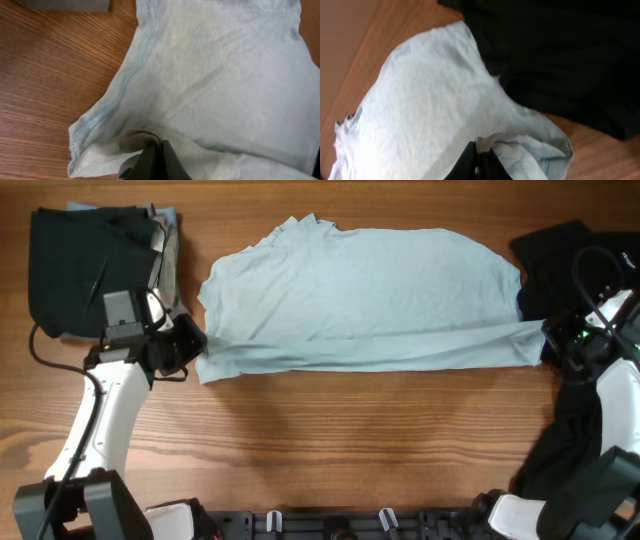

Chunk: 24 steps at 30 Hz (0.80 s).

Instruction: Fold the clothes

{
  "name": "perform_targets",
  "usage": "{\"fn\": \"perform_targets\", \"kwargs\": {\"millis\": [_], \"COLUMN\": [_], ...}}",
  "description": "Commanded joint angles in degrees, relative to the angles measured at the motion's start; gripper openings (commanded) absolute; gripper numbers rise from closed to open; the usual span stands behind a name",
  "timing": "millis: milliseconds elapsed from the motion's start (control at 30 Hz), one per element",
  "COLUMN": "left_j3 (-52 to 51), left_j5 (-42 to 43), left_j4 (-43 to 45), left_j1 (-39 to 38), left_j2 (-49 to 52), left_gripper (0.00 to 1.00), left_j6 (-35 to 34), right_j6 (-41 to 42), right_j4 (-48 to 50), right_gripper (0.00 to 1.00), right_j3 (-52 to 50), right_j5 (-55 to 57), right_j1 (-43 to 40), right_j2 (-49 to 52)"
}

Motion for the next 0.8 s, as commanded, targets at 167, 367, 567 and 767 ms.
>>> {"fn": "perform_targets", "kwargs": {"millis": [167, 367, 567, 767], "left_j3": [1.0, 1.0, 1.0, 1.0], "left_j5": [-8.6, -9.7, -7.1, -7.1], "left_j4": [0.2, 1.0, 3.6, 4.6], "left_j1": [-2.2, -2.2, -2.2, -2.2], "left_j2": [0.3, 0.9, 2.6, 4.3], "left_gripper": [0.04, 0.04, 0.04, 0.05], "left_j6": [1.3, 1.3, 1.2, 1.1], "right_j6": [3.0, 2.8, 2.8, 2.3], "right_j4": [3.2, 4.6, 5.2, 6.1], "right_gripper": [0.06, 0.07, 0.09, 0.52], "right_j3": [0.8, 0.8, 0.8, 0.8], "right_j5": [2.1, 2.1, 2.1, 2.1], "right_j1": [0.3, 0.3, 0.3, 0.3], "right_j2": [7.0, 8.3, 8.3, 8.3]}}
